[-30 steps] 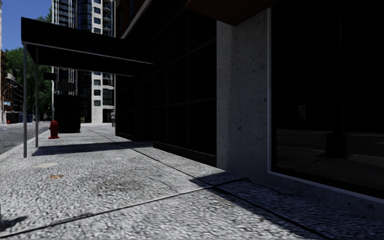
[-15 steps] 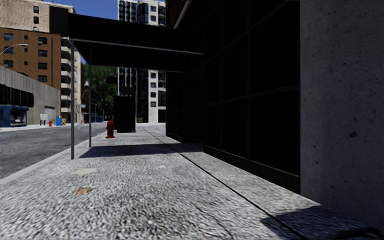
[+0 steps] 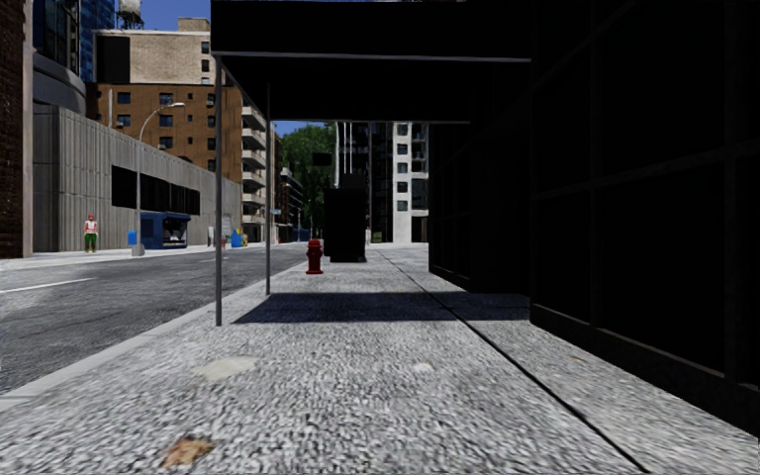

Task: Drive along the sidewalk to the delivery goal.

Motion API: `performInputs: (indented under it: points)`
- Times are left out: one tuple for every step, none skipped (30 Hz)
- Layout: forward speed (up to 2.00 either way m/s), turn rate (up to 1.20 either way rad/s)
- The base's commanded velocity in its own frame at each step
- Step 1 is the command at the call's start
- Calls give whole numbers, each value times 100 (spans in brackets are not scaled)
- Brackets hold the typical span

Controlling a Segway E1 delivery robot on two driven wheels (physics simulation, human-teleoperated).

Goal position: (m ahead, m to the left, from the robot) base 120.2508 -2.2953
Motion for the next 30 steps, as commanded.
performInputs:
  points:
    - [200, 46]
    - [200, 0]
    - [200, 0]
    - [200, 0]
    - [200, 0]
    - [200, 0]
    - [200, 0]
    - [200, 0]
    - [200, 0]
    - [200, 0]
    - [200, 0]
    - [200, 0]
    - [200, 0]
    - [200, 0]
    - [200, 0]
    - [200, 0]
    - [200, 0]
    - [200, 0]
    - [200, 0]
    - [200, 0]
    - [200, 0]
    - [200, 0]
    - [200, 0]
    - [200, 0]
    - [200, 0]
    - [200, 0]
    - [200, 0]
    - [200, 0]
    - [200, 0]
    - [200, 0]
